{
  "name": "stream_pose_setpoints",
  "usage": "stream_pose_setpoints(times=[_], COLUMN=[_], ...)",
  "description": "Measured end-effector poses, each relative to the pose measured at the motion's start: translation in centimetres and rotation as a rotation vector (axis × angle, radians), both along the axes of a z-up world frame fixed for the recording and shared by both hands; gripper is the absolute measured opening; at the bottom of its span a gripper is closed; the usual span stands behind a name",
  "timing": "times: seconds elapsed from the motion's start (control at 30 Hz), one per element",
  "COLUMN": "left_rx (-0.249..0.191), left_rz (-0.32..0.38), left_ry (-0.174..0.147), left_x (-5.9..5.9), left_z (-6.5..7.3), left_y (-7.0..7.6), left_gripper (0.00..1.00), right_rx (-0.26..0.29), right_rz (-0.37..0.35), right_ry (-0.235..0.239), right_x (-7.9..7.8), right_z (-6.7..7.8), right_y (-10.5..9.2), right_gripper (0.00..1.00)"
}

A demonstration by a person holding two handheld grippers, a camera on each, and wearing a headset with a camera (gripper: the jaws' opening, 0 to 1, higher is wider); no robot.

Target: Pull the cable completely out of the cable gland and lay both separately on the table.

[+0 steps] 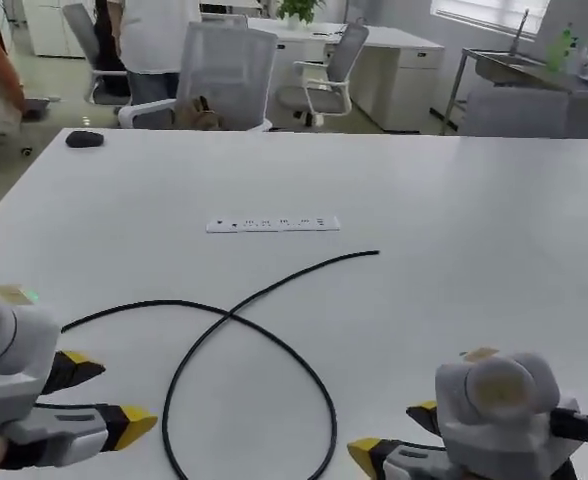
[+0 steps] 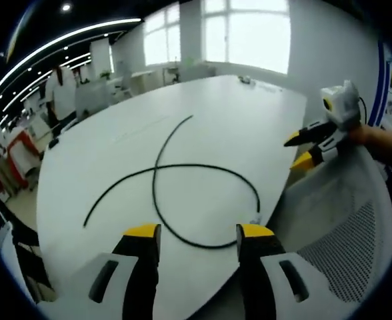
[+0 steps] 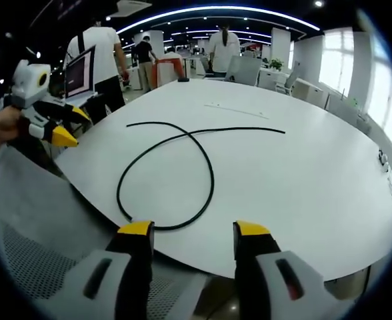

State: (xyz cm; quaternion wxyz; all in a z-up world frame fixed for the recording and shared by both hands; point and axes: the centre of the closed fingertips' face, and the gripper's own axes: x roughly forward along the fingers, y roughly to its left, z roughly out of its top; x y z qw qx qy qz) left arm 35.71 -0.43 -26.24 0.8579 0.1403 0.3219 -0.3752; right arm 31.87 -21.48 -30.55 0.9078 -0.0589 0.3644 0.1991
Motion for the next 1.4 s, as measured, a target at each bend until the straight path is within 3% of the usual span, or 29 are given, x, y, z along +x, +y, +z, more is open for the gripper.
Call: stream_pose_setpoints(times=[0.2, 0.37, 0.5, 0.53, 0.57, 0.6, 0.63, 0.7, 0.83, 0.93, 1.07, 1.23, 1.27, 1.33, 1.4], left_rx=[0.005, 0.034, 0.136, 0.144, 0.197, 0.213, 0.261, 0.293, 0.306, 0.288, 0.274, 0.260, 0.245, 0.249, 0.240], left_rz=[-0.138, -0.279, -0.390, -0.406, -0.460, -0.474, -0.506, -0.557, -0.579, -0.593, -0.562, -0.527, -0.533, -0.521, -0.522], left_ry=[0.038, 0.081, 0.131, 0.136, 0.152, 0.149, 0.143, 0.124, 0.123, 0.116, 0.153, 0.165, 0.142, 0.165, 0.157], left_x=[-0.8, -2.2, -3.6, -3.8, -4.3, -4.3, -4.5, -4.6, -4.8, -4.8, -4.6, -4.6, -4.5, -4.5, -4.4], left_z=[-1.8, -4.6, -7.8, -8.1, -9.4, -9.7, -10.5, -11.6, -12.9, -13.6, -14.8, -15.5, -15.2, -15.2, -14.6], left_y=[-6.0, -10.0, -10.7, -10.8, -10.8, -10.8, -10.7, -10.9, -11.1, -11.5, -11.2, -11.1, -11.4, -11.2, -11.1], left_gripper=[0.45, 0.44, 0.43, 0.41, 0.39, 0.37, 0.36, 0.36, 0.28, 0.22, 0.19, 0.18, 0.18, 0.18, 0.18], right_rx=[0.007, 0.013, 0.022, 0.024, 0.028, 0.030, 0.032, 0.031, 0.031, 0.031, 0.028, 0.031, 0.029, 0.028, 0.029], right_rz=[-0.015, -0.022, -0.031, -0.033, -0.036, -0.037, -0.039, -0.038, -0.034, -0.031, -0.027, -0.032, -0.031, -0.029, -0.030], right_ry=[0.006, 0.009, 0.010, 0.010, 0.009, 0.008, 0.006, 0.005, 0.006, 0.008, 0.009, 0.008, 0.009, 0.009, 0.009], right_x=[0.0, 0.0, -0.1, -0.1, 0.0, 0.0, 0.0, 0.1, 0.0, 0.0, 0.0, -0.1, -0.1, -0.1, -0.2], right_z=[-0.1, -0.2, -0.1, -0.1, -0.1, -0.1, 0.0, -0.1, -0.1, -0.1, -0.1, -0.1, -0.2, -0.2, -0.2], right_y=[-0.2, -0.3, -0.4, -0.4, -0.4, -0.4, -0.4, -0.4, -0.3, -0.2, -0.2, -0.2, -0.2, -0.2, -0.2], right_gripper=[0.49, 0.49, 0.49, 0.49, 0.49, 0.49, 0.49, 0.48, 0.48, 0.47, 0.47, 0.47, 0.47, 0.47, 0.47])
